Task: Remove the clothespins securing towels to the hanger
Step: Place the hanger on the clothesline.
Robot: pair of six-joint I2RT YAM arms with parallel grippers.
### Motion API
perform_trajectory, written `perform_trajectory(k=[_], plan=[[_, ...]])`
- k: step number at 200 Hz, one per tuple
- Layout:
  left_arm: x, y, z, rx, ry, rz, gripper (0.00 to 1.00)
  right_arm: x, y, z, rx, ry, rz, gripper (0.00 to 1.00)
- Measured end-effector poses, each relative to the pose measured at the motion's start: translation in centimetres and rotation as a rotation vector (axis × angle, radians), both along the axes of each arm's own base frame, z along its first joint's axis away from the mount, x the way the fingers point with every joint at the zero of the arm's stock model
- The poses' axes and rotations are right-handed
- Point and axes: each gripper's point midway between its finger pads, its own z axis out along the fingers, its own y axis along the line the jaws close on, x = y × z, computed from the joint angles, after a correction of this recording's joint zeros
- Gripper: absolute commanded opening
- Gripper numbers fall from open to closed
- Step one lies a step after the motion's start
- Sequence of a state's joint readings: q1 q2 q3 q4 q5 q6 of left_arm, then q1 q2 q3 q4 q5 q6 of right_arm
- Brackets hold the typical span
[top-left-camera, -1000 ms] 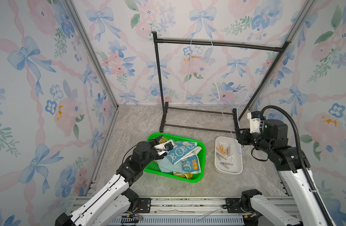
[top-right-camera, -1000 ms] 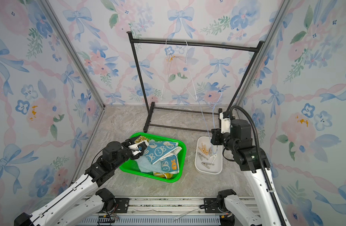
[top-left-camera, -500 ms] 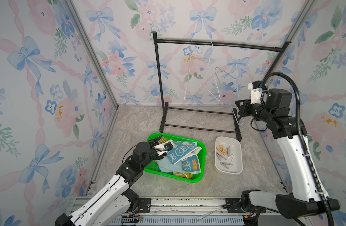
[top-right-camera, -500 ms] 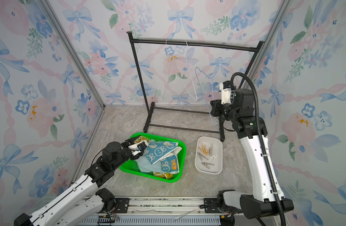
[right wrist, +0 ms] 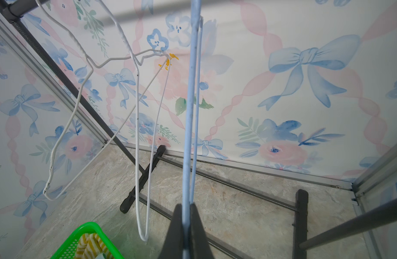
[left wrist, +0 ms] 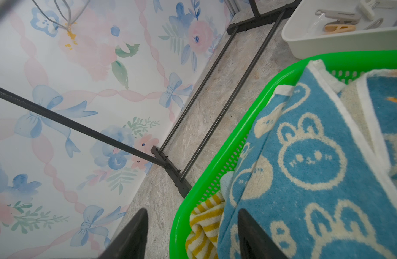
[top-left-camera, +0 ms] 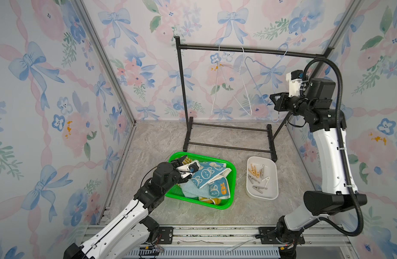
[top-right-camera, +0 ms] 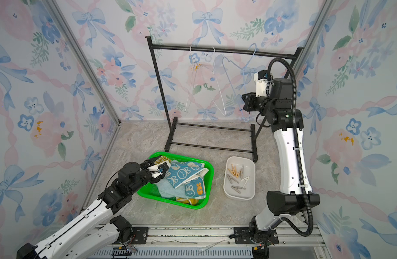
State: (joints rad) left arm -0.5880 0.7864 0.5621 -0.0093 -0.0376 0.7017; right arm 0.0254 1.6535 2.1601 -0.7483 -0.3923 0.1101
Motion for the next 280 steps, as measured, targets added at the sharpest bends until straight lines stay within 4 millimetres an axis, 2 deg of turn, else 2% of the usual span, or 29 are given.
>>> perform_trajectory(k=[37,71,104,143,171,206,243,256,280], plan=[[0.0,0.0,-0.1,0.002,0.003,0.0,0.63,2.1,-0.2,-0.6,0.017,0.026,0.014,0.0],[0.1,-0.1,-0.3,0.005,0.007,0.0,0.64,3.0,-0.6,-1.9,0.031,0.074,0.017,0.0],[0.1,-0.1,-0.3,0.007,0.009,0.0,0.64,2.9,-0.7,-2.2,0.035,0.086,0.024,0.17],[0.1,0.0,-0.4,0.009,0.012,0.0,0.64,2.3,-1.1,-2.8,0.041,0.109,0.016,0.28],[0.1,0.0,-0.5,0.012,0.015,0.004,0.64,1.5,-1.5,-2.3,0.033,0.094,0.006,0.37],[0.2,0.2,-0.5,0.015,0.013,0.012,0.64,-0.8,-2.2,-0.4,0.007,0.044,-0.02,0.46],[0.3,0.4,-0.5,0.017,0.008,0.029,0.65,-6.2,-2.7,1.4,-0.026,-0.025,-0.048,0.56],[0.4,0.5,-0.4,0.01,0.007,0.034,0.65,-8.3,-2.7,1.3,-0.031,-0.05,-0.055,0.6],[0.7,0.9,-0.1,-0.016,0.005,0.054,0.65,-11.7,-2.8,0.0,-0.03,-0.077,-0.071,0.63]])
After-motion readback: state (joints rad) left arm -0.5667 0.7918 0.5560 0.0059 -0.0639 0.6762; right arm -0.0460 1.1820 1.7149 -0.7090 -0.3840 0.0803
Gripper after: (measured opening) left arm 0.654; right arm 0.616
